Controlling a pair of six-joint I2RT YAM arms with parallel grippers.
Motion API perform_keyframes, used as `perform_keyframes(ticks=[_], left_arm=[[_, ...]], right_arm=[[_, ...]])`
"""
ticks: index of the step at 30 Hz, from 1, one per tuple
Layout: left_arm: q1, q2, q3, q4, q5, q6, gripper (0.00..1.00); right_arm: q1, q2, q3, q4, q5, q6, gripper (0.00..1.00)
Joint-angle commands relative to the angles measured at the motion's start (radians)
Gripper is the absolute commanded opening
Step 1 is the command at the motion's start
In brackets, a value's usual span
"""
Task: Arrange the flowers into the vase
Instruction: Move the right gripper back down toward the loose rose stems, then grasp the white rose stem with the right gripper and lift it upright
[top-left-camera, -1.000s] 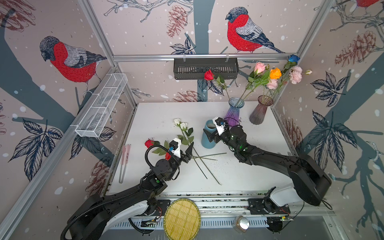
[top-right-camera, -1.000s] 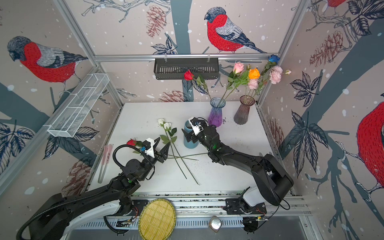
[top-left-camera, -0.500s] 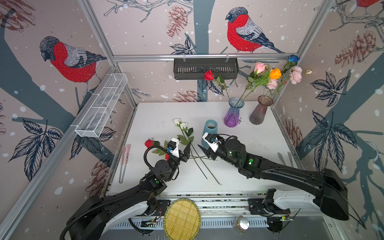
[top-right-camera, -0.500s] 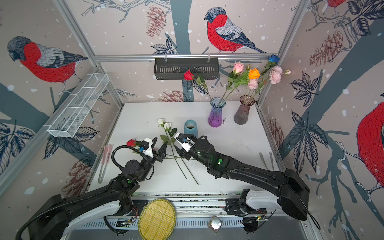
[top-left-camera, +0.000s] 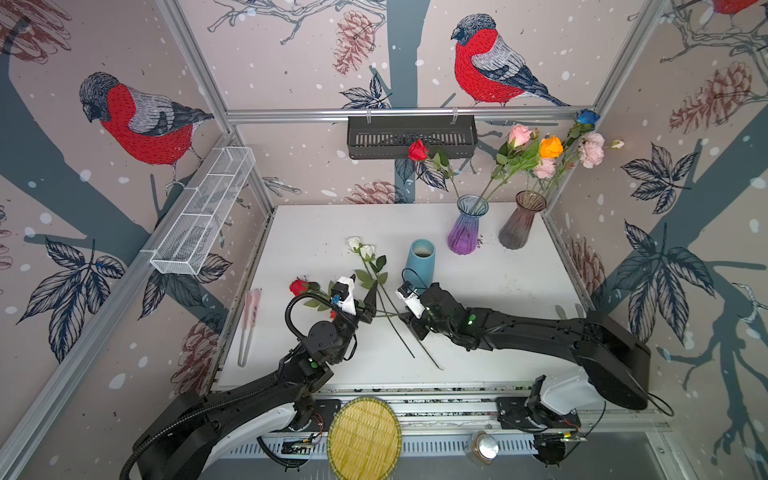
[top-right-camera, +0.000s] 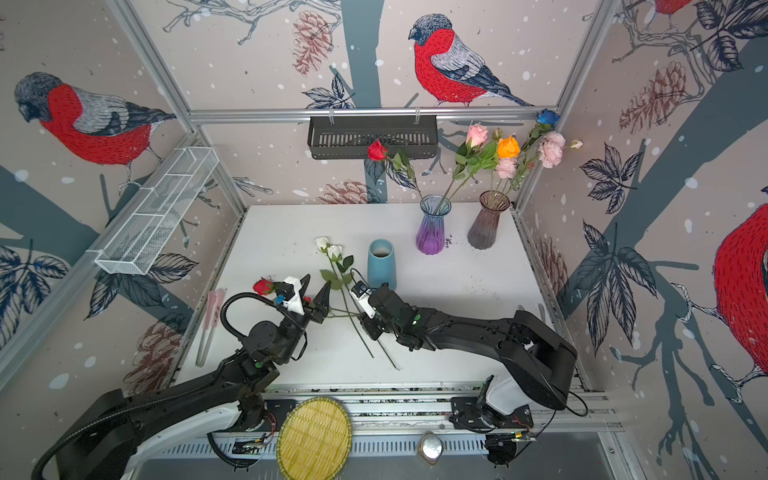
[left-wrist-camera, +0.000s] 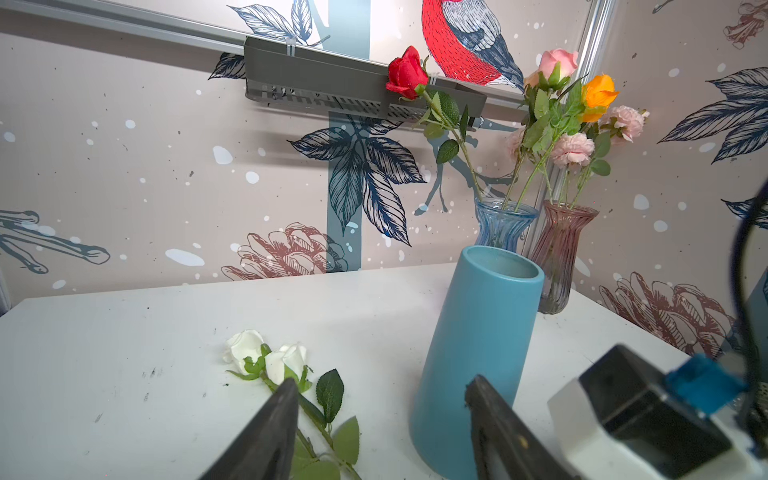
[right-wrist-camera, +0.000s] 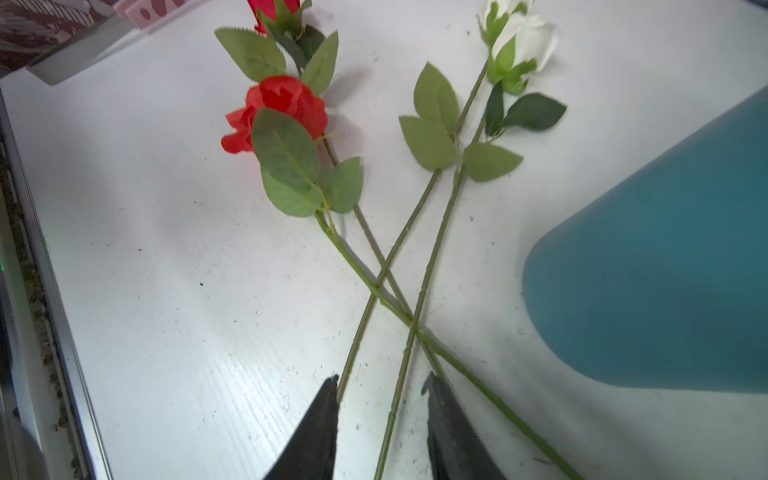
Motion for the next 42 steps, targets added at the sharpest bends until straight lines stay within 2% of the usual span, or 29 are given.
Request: perform_keyframes(ticks=[1,13,15,19,22,27,30,32,36,42], left_arm=[[0.0,-0.006,0.007,0.025,-0.005,-0.004,0.65],[0.0,0.0,0.015,0.013,0.011,-0.004,0.65],[0.0,0.001,0.017,0.011,0.011,-0.004,0.65],[0.0,0.003,0.017,0.011,0.013,-0.002,0.65],[0.0,0.001,0.018,0.011,0.021,-0.004,0.65],[-0.001,-0.005,0.031,-0.005,0.102,-0.01,0.64],[-0.001,-0.022,0.039,0.005,0.233,-0.028,0.64],[-0.001,-0.022,0.039,0.047,0.295,-0.083,0.64],[-0.001,-0.021,0.069,0.117,0.491,-0.181,0.63],[0.0,-0.032,0.151,0.138,0.7,-0.241,0.57]], right_arm=[[-0.008,0.047,-0.002,0.009,-0.042,0.062,0.36],[-0.02,0.185,-0.012,0.032,-0.009,0.101,0.27],[-0.02,0.195,-0.01,0.031,-0.004,0.104,0.22],[-0.02,0.185,-0.01,0.031,0.011,0.104,0.05],[-0.02,0.148,-0.001,0.022,0.021,0.097,0.04],[-0.033,0.012,0.0,0.012,0.038,0.097,0.03],[-0.045,-0.102,-0.024,0.023,0.039,0.094,0.02],[-0.052,-0.195,-0.047,0.038,0.024,0.074,0.02],[-0.071,-0.431,-0.14,0.094,-0.017,-0.014,0.02],[-0.13,-0.768,-0.278,0.135,-0.137,-0.114,0.02]])
